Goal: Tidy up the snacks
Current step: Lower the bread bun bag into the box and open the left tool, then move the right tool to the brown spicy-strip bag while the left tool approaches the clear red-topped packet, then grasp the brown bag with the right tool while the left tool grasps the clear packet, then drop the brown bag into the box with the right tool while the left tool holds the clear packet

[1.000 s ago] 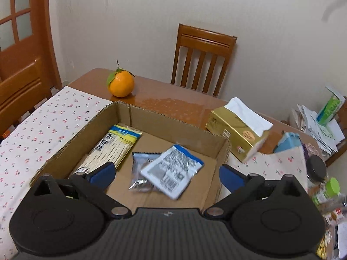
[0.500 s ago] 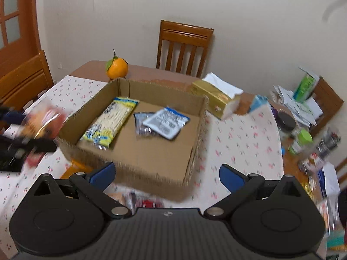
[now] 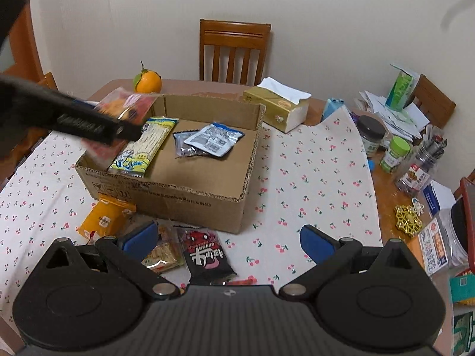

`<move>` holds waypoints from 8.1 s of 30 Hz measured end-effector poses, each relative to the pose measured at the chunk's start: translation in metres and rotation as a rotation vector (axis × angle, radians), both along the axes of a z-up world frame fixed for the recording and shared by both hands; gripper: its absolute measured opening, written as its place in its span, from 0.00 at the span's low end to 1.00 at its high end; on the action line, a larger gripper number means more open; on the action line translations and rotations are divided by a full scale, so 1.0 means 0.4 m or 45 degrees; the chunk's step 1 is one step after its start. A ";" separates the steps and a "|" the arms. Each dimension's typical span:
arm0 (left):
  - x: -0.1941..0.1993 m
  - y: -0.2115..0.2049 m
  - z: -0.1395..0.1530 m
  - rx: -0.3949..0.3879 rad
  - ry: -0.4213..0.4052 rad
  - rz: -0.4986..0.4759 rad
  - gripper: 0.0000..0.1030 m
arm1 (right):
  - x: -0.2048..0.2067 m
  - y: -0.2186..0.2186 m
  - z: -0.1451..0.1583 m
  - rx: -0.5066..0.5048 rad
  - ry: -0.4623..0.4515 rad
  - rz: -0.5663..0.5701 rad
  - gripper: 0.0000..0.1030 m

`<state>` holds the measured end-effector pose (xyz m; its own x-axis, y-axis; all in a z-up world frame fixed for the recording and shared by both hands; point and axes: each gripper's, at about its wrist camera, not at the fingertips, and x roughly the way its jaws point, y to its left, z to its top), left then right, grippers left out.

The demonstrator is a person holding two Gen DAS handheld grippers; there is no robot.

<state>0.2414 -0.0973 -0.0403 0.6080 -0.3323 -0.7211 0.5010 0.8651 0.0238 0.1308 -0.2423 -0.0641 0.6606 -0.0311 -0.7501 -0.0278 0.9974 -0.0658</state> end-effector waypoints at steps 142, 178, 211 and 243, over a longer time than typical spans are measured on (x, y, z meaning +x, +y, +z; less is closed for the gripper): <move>-0.352 0.188 -0.342 0.108 0.313 0.273 1.00 | -0.096 -0.090 -0.314 0.020 0.233 0.063 1.00; -0.368 0.209 -0.324 0.070 0.212 0.098 0.63 | -0.078 -0.023 -0.288 0.010 0.222 0.075 0.80; -0.291 0.230 -0.121 0.077 0.208 -0.133 0.45 | -0.018 -0.033 -0.037 0.072 0.077 0.160 0.59; -0.127 0.181 -0.017 0.052 0.124 -0.113 0.45 | 0.164 0.046 -0.034 0.073 -0.063 0.215 1.00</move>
<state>0.1907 -0.0248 -0.0473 0.5035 -0.3510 -0.7895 0.5775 0.8164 0.0053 0.1965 -0.2241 -0.0776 0.6888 0.1253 -0.7140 -0.1930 0.9811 -0.0140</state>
